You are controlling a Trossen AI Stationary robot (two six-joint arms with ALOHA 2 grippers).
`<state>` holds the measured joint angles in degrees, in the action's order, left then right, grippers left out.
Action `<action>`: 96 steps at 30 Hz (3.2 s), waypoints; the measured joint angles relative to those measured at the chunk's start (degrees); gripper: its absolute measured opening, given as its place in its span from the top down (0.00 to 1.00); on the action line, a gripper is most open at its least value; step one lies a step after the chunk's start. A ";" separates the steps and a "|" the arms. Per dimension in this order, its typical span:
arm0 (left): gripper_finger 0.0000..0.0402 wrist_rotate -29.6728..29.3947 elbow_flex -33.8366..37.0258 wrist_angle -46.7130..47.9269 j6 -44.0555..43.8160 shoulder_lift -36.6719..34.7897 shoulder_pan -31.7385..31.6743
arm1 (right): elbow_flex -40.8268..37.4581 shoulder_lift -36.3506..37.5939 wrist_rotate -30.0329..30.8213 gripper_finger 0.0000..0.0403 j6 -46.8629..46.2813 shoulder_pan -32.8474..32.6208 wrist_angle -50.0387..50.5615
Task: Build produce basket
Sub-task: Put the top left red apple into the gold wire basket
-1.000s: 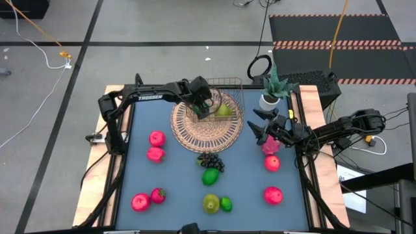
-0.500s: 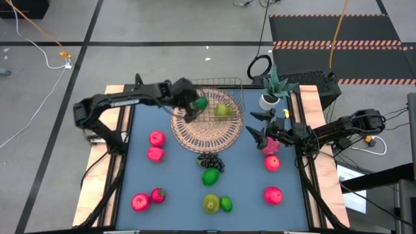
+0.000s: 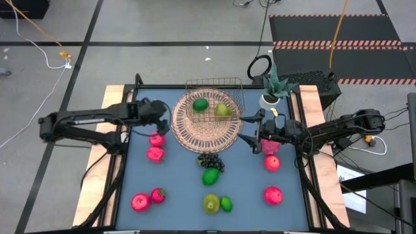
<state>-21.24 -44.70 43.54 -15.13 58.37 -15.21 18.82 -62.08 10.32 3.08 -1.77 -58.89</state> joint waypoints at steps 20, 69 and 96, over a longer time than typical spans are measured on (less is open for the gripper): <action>0.07 18.70 10.88 -7.04 -6.06 -0.19 -7.35 | 0.99 0.00 0.05 0.20 -2.07 0.33 5.83; 0.09 24.44 -0.92 12.60 -20.92 10.95 -9.29 | 0.88 -0.30 19.83 0.20 -15.63 6.40 14.96; 0.09 28.20 -0.92 15.31 -25.99 10.95 -6.14 | 0.88 -7.75 15.21 0.20 -25.46 18.89 12.43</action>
<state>6.96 -45.63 58.85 -41.12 69.32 -21.34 19.70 -69.83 25.53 -22.38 17.11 -46.46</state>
